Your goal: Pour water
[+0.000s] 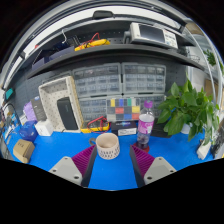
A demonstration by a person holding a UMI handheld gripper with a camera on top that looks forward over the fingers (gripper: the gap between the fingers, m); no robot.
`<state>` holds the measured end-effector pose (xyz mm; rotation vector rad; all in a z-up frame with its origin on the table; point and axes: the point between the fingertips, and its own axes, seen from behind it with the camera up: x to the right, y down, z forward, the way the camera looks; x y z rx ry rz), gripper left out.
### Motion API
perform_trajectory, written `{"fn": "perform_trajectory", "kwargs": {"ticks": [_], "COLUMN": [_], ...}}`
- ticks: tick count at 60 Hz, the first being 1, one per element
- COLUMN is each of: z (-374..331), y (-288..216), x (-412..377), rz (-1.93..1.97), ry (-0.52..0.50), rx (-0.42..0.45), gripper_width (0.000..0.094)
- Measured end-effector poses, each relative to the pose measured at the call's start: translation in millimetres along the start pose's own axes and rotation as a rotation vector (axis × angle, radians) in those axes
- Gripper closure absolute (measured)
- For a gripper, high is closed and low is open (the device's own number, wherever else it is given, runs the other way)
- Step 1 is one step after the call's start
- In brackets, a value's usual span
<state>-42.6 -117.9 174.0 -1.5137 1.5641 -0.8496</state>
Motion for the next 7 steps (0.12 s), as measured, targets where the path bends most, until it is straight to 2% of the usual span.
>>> {"fn": "perform_trajectory", "kwargs": {"ticks": [7], "z": [-0.3], "y": [-3.5], "x": [-6.0], "rz": [0.000], "ry": [-0.002], "rx": [0.010], "gripper_width": [0.0282]}}
